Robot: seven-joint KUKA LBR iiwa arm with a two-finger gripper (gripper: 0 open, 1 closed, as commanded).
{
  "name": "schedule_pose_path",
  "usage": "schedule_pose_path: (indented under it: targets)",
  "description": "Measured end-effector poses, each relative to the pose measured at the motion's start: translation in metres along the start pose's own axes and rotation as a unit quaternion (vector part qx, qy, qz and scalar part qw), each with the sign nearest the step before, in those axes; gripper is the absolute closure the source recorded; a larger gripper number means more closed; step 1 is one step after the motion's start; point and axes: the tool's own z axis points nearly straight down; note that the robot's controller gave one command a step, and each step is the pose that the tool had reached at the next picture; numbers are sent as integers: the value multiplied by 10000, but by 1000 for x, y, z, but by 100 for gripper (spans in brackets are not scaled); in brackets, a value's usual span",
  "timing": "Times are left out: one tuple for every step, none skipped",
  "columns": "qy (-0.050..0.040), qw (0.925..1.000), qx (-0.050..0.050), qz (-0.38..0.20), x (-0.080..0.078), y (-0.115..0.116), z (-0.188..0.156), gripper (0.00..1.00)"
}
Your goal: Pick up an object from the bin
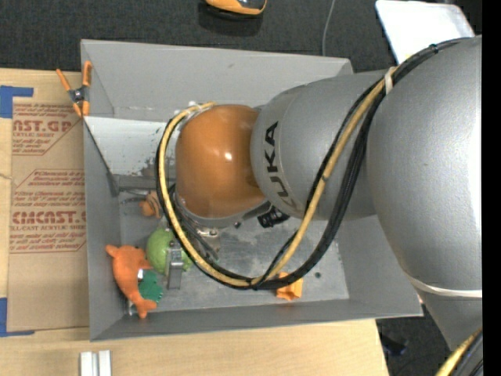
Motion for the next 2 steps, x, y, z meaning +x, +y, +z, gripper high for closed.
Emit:
schedule_pose_path:
  targets:
    - [-37, 10000, -9, 11, -2, -1, -4, 0]
    - [-42, 9972, -12, -746, -12, -39, 24, 0]
